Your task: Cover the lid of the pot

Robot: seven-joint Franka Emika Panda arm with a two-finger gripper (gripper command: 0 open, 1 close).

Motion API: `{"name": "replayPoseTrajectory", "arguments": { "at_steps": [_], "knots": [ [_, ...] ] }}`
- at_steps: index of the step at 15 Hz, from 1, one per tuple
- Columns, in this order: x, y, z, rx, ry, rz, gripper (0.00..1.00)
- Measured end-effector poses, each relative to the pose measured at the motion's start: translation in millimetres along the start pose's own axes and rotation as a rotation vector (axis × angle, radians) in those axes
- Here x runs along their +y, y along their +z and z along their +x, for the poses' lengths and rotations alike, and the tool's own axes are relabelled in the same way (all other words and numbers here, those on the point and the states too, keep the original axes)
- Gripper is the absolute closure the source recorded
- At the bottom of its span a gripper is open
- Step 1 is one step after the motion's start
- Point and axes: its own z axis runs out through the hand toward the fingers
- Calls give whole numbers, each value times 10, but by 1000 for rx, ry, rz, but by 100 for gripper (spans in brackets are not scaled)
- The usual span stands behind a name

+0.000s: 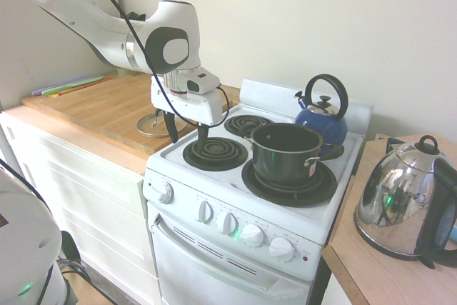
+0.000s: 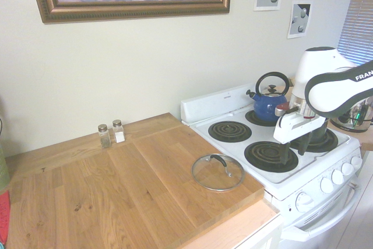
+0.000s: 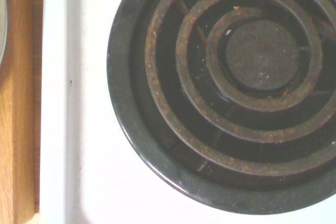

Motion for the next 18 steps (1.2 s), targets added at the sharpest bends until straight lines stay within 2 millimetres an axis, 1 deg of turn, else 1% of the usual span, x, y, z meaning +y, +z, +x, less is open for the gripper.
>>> {"name": "replayPoseTrajectory", "arguments": {
  "at_steps": [3, 5, 7, 8, 9, 11, 12, 13, 14, 17, 18],
  "knots": [
    [-12, 4, -12, 0, -4, -1, 0],
    [-92, -60, -56, 2, -18, 4, 0],
    [-241, -244, -98, -2, -29, 19, 0],
    [-341, -373, -121, 3, -37, 28, 0],
    [-464, -521, -162, 12, -47, 39, 0],
    [-792, -781, -297, 22, -79, 55, 0],
    [-991, -859, -364, 19, -96, 61, 0],
    [-1202, -883, -420, 13, -111, 64, 0],
    [-1405, -861, -453, 4, -122, 66, 0],
    [-1987, -664, -540, -29, -156, 60, 0],
    [-2144, -602, -579, -33, -164, 53, 0]
  ]
}}
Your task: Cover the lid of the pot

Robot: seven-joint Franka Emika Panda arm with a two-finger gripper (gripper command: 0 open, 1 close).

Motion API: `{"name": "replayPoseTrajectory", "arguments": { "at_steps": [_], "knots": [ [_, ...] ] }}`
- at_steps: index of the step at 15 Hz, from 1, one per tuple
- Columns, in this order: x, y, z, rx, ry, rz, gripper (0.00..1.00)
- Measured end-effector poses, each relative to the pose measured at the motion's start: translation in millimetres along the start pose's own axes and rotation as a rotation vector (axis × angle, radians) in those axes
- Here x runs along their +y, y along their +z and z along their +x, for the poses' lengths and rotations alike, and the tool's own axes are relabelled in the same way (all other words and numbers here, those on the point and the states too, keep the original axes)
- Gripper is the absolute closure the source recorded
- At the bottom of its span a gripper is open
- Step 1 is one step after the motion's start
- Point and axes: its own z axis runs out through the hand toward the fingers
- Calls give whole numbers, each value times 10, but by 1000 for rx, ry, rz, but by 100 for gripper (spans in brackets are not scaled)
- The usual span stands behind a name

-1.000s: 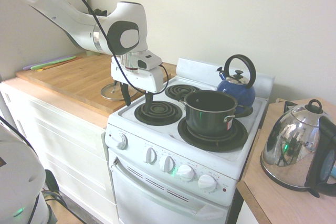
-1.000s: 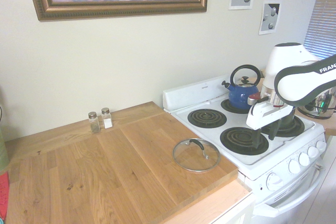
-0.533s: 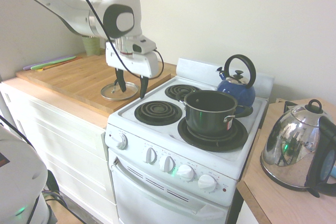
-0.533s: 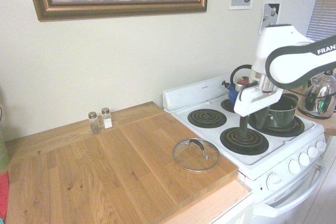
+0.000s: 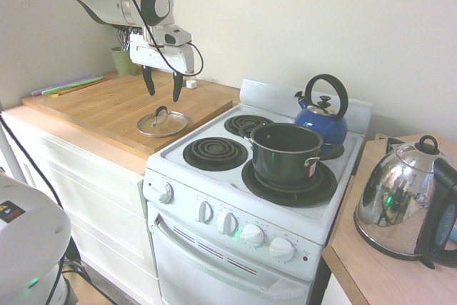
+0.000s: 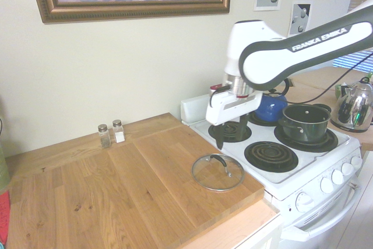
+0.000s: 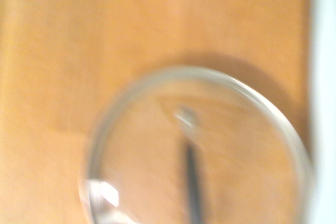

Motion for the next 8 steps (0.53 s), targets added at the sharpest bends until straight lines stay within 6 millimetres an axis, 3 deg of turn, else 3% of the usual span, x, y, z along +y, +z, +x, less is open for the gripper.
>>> {"name": "replayPoseTrajectory", "arguments": {
  "at_steps": [3, 8],
  "knots": [
    [-268, 231, -35, 3, 2, -44, 0],
    [-255, 526, 82, -9, -4, -106, 0]
  ]
}}
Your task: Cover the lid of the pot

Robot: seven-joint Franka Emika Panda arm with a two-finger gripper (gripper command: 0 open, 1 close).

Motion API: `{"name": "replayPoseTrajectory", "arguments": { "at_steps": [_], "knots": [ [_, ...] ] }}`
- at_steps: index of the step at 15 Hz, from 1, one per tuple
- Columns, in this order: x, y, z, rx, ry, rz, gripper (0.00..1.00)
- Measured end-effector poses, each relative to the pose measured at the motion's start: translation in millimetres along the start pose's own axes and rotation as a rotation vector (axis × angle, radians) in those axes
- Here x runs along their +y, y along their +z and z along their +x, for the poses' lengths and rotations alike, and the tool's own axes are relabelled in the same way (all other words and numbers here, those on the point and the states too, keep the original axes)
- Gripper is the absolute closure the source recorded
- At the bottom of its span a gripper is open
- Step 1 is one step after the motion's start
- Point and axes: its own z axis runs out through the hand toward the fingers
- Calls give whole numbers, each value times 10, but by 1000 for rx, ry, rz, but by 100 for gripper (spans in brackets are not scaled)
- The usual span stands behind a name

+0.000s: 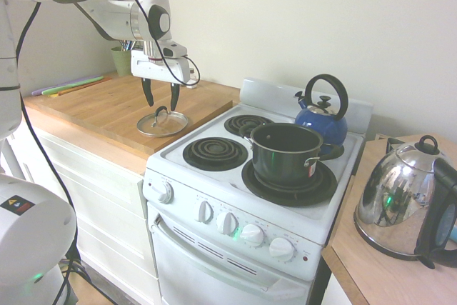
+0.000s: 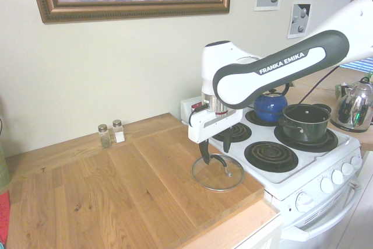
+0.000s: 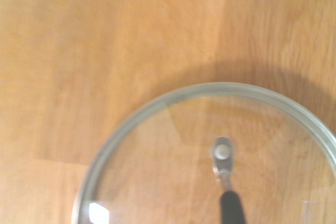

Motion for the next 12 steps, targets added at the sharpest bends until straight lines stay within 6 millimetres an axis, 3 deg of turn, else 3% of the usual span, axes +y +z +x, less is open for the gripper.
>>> {"name": "replayPoseTrajectory", "arguments": {
  "at_steps": [2, 3, 12],
  "knots": [
    [12, 64, 41, -6, -21, -8, 0],
    [14, 81, 46, -8, -27, -11, 100],
    [-14, 155, -24, -17, -41, -25, 100]
  ]
}}
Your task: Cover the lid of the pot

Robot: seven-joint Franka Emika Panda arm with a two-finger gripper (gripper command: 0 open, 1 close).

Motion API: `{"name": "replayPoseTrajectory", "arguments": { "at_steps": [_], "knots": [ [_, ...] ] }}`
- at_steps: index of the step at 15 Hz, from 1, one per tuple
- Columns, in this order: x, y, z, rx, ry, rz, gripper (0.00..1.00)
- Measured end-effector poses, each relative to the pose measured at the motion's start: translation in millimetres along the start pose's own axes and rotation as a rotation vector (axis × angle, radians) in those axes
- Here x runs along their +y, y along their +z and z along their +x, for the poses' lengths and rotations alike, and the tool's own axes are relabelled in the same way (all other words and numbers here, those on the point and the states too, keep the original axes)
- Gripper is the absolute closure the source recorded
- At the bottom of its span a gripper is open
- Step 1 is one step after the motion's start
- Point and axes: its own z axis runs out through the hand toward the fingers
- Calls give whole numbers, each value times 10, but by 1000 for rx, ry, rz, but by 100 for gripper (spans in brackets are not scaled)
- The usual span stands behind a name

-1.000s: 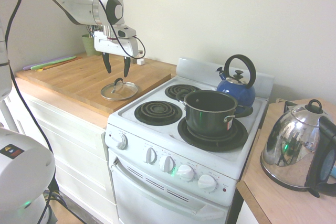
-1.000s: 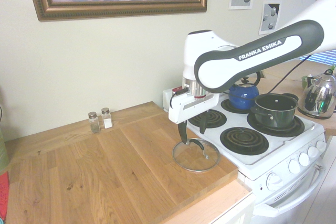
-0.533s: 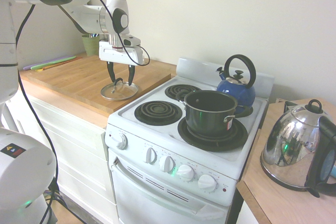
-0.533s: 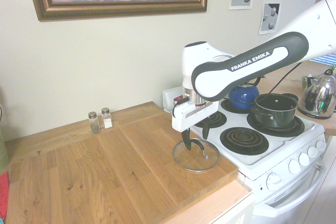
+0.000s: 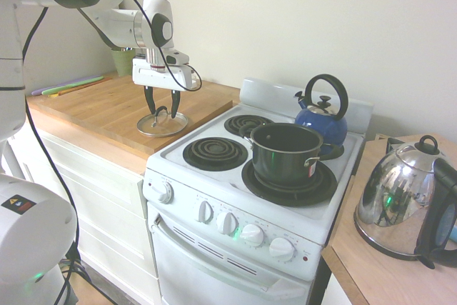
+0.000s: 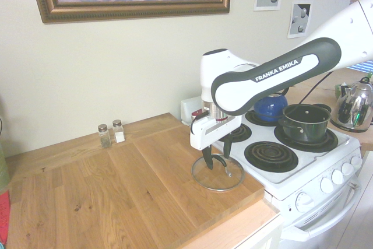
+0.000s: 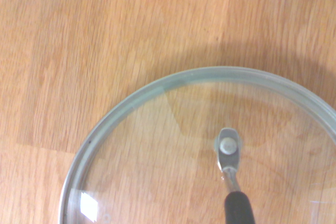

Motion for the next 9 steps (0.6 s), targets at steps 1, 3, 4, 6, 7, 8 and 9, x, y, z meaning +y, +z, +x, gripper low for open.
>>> {"name": "replayPoseTrajectory", "arguments": {
  "at_steps": [1, 3, 4, 6, 7, 8, 9],
  "knots": [
    [2, 7, -3, -1, 0, -1, 100],
    [2, 27, -20, -4, -2, -4, 100],
    [-3, 39, -39, -5, -5, -6, 100],
    [-18, 40, -67, -4, -10, -5, 100],
    [-22, 36, -72, -3, -11, -4, 100],
    [-23, 35, -73, -3, -11, -4, 100],
    [-22, 35, -74, -3, -11, -4, 100]
  ]
}}
